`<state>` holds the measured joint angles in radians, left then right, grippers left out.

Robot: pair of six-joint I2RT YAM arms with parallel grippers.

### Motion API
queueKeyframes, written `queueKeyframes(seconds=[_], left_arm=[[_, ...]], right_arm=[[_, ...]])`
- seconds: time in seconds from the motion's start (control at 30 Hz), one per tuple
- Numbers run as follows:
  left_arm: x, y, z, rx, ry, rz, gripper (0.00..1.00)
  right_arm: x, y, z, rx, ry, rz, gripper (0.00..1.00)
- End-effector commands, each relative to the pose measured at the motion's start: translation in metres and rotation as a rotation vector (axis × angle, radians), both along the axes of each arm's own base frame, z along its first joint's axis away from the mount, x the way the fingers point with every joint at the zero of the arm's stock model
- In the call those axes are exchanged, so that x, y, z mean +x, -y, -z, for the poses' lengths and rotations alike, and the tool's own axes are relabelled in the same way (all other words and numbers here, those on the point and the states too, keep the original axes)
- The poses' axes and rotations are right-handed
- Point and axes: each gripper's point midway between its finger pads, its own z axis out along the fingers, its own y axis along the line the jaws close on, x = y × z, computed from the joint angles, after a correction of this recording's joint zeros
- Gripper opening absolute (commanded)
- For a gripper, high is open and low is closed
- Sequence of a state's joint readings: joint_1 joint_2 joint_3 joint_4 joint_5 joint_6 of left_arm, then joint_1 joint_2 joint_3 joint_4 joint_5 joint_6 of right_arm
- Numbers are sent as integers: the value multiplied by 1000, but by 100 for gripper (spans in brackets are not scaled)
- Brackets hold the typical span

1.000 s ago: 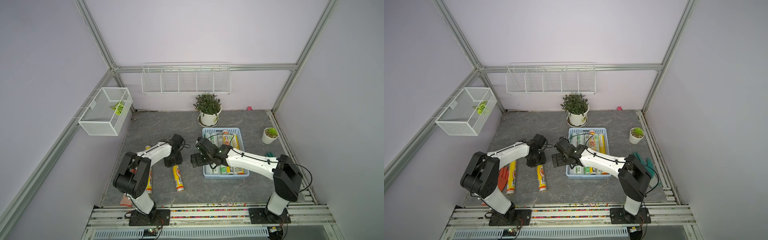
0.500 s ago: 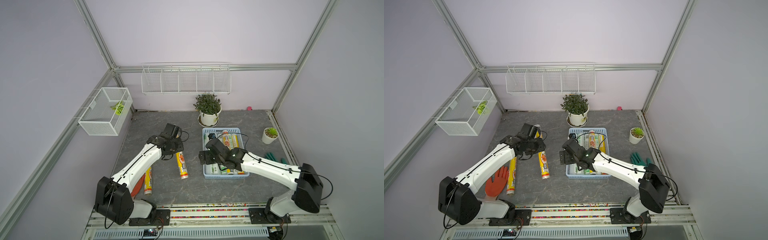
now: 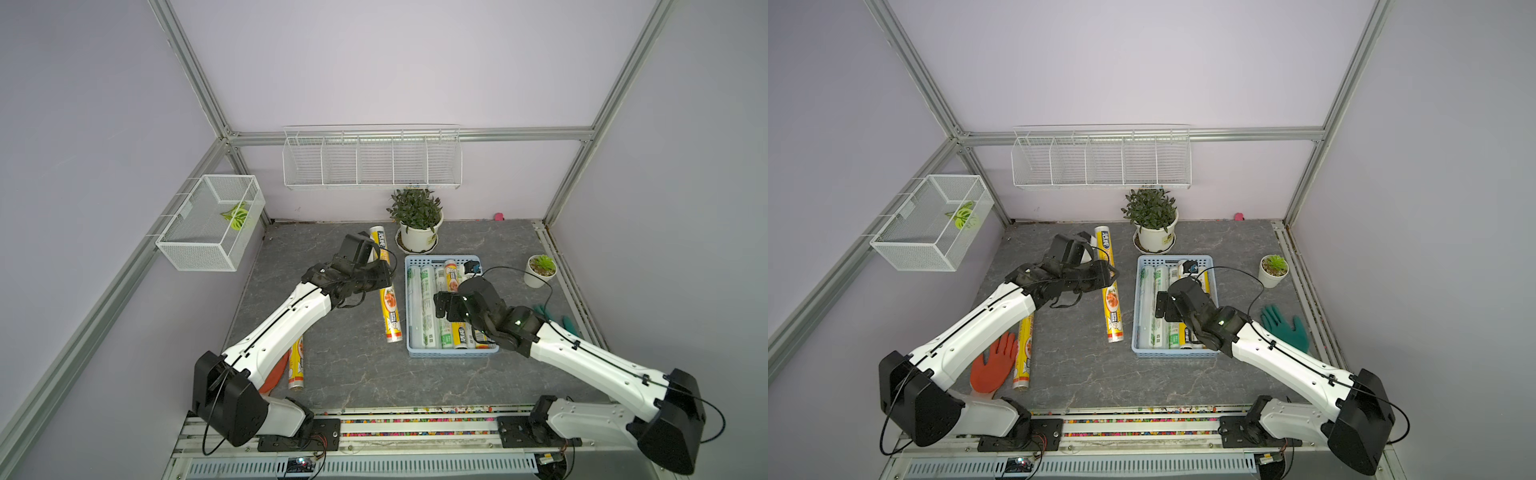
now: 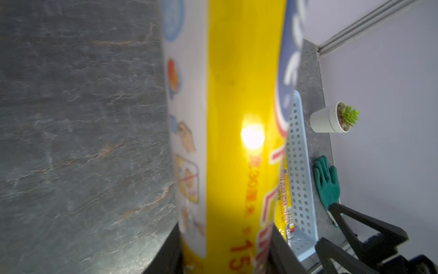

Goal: Put the plastic wrap into the basket
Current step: Place the plastic wrap in the basket.

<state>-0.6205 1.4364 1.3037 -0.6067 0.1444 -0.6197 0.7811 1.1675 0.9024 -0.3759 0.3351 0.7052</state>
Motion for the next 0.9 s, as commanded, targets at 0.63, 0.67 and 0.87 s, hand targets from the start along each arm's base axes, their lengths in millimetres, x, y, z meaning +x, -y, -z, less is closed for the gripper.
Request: queueKeyframes(seconds=[0.63, 0.67, 0.87], left_arm=[[6, 132, 26, 68, -144, 162, 9], [7, 135, 30, 79, -149, 153, 9], [14, 154, 47, 142, -169, 137, 9]], right_arm=[[-18, 92, 17, 68, -23, 202, 98], [-19, 94, 18, 73, -25, 206, 98], [-20, 91, 31, 92, -68, 192, 98]])
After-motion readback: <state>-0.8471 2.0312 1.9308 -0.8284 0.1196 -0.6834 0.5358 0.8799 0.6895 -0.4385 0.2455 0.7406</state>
